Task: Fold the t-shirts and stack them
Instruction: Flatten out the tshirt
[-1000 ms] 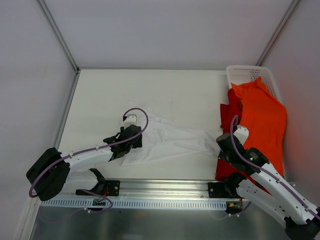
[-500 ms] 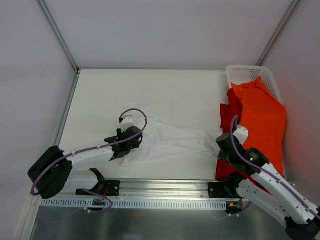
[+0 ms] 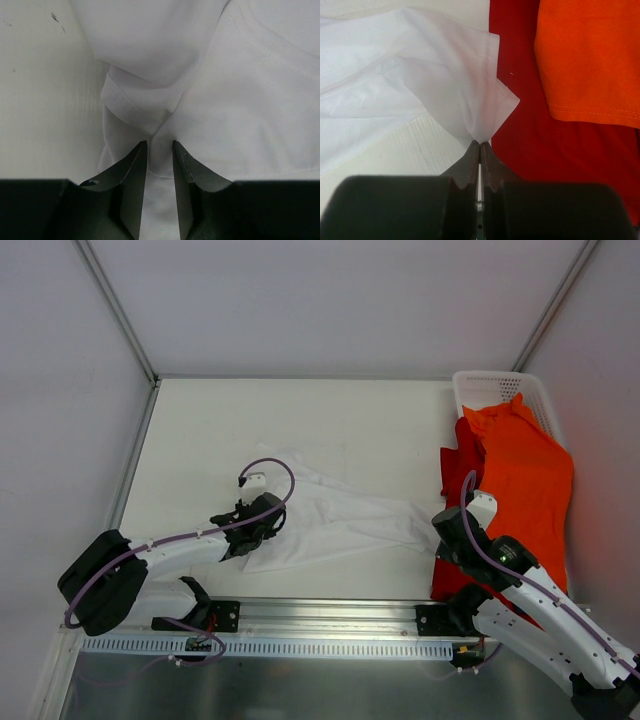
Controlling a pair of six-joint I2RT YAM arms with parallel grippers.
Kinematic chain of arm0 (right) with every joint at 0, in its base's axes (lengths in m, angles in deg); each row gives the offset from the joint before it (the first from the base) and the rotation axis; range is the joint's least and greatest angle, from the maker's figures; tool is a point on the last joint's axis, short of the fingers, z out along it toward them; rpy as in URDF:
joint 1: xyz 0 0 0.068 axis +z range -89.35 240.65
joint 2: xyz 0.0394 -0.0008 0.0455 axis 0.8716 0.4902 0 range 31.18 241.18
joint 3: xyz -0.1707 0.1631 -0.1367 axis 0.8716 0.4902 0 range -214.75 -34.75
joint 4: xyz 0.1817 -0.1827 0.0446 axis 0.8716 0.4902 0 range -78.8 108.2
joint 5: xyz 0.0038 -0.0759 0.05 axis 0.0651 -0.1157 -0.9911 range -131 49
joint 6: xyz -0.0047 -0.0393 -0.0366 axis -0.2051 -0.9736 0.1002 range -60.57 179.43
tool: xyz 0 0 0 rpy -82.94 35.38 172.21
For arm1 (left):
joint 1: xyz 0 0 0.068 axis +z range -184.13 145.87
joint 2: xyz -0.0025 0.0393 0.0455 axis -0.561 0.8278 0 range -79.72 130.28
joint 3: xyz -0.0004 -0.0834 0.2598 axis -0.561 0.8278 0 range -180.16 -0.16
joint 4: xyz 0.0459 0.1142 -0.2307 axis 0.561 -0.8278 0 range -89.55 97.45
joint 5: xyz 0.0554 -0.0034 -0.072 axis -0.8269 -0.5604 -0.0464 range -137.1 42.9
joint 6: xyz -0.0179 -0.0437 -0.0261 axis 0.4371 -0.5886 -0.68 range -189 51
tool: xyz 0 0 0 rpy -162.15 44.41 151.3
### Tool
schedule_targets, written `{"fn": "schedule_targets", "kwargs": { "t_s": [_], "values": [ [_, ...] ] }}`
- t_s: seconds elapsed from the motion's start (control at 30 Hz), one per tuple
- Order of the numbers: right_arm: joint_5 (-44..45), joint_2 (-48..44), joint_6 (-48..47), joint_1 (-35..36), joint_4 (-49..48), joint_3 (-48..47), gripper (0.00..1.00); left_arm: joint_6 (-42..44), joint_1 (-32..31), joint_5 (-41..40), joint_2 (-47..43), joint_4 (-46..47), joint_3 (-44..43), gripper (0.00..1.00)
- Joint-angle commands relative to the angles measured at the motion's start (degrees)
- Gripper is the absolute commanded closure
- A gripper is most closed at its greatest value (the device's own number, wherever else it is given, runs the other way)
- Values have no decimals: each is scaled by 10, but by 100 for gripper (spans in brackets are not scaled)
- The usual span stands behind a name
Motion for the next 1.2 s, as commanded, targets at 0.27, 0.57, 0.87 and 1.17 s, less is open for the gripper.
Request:
{"fn": "schedule_targets", "kwargs": {
  "t_s": [0.27,0.57,0.87,1.17],
  "values": [
    [17,6,9,4,4,-3,100,-4,-8,1,-13,4,-4,100],
    [13,3,-2,3,11,-43,100,42,-15,14,-180,-49,-29,100],
    [-105,-26,-174,8,-21,-293,100,202,-25,208,-395,-92,-177,100],
    [-371,-63,-258,7,-124,-386,100,280,-25,495,-517,-75,-286,100]
  ]
}}
